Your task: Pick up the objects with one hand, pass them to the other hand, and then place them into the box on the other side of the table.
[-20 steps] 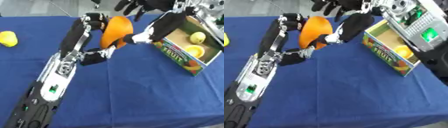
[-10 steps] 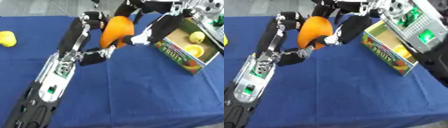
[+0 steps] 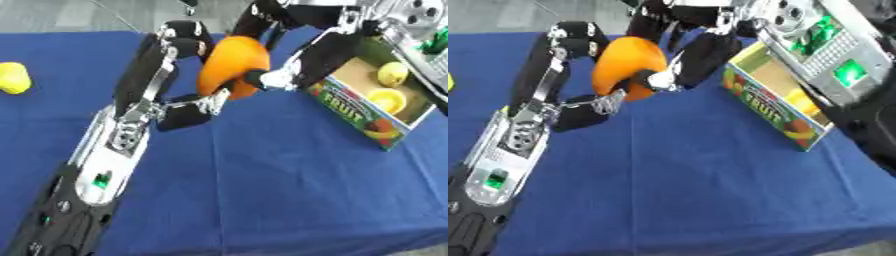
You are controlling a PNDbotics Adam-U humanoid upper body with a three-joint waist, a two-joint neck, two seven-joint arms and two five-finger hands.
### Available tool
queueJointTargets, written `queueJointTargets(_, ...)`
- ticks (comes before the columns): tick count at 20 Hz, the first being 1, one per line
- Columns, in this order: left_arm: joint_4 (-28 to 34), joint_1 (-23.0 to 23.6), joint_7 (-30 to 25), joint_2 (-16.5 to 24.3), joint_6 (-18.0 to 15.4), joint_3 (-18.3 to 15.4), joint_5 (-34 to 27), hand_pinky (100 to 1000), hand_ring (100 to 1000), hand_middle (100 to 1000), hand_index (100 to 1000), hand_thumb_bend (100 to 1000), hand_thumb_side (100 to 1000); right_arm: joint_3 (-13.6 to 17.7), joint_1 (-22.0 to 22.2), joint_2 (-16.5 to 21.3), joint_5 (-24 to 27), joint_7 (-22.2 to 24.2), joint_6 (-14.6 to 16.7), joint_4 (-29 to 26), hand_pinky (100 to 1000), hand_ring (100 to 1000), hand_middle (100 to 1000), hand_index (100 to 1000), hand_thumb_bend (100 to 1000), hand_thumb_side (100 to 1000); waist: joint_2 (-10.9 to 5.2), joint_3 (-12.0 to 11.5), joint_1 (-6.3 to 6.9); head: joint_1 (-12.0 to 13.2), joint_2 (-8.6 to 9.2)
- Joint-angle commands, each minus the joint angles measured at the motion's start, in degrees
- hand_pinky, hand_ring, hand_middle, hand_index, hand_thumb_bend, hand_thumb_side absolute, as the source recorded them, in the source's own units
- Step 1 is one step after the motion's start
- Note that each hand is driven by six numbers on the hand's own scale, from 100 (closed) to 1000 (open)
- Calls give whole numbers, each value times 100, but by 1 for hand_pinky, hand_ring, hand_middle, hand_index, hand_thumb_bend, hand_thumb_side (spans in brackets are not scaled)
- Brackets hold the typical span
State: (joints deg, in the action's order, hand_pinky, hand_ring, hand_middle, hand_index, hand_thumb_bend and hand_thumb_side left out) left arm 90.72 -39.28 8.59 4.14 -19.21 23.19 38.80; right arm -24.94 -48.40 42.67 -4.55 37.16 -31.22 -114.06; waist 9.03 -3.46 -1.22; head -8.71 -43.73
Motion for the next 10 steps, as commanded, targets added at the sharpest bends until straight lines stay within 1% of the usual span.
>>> queueJointTargets(1, 143, -90, 47, -36, 5, -1, 3, 598, 500, 460, 384, 100, 129, 23, -65, 99, 93, 13, -95, -53, 707, 760, 594, 713, 245, 131, 6, 2, -75, -25, 19)
queueJointTargets(2, 150, -94, 53, -45, 4, 0, 3, 598, 500, 460, 384, 100, 128, 18, -62, 98, 106, -6, -84, -53, 701, 747, 573, 696, 233, 105, 8, 2, -76, -29, 15)
queueJointTargets(4, 167, -104, 61, -59, 2, 3, 7, 598, 500, 460, 384, 100, 127, 16, -57, 100, 109, -46, -64, -53, 682, 713, 525, 654, 147, 100, 10, 3, -78, -37, 6)
queueJointTargets(5, 175, -108, 63, -64, 2, 4, 11, 598, 500, 460, 384, 100, 127, 14, -55, 99, 101, -68, -55, -53, 682, 713, 525, 654, 147, 100, 11, 3, -78, -41, 2)
queueJointTargets(6, 182, -113, 65, -70, 2, 6, 13, 598, 500, 460, 384, 100, 129, 12, -53, 98, 96, -90, -45, -53, 664, 689, 493, 620, 100, 100, 11, 3, -79, -49, -5)
queueJointTargets(7, 188, -116, 67, -75, 3, 8, 15, 598, 500, 460, 384, 100, 129, 9, -52, 98, 94, -111, -35, -53, 664, 689, 493, 620, 100, 100, 11, 4, -79, -54, -9)
queueJointTargets(8, 191, -117, 67, -79, 6, 10, 17, 598, 500, 460, 385, 100, 129, 10, -51, 97, 96, -138, -29, -53, 648, 666, 467, 593, 100, 100, 11, 6, -79, -56, -12)
queueJointTargets(10, 193, -119, 68, -88, 16, 18, 14, 598, 500, 460, 386, 100, 129, 15, -52, 98, 115, -208, -34, -53, 629, 640, 443, 568, 100, 100, 11, 11, -77, -57, -17)
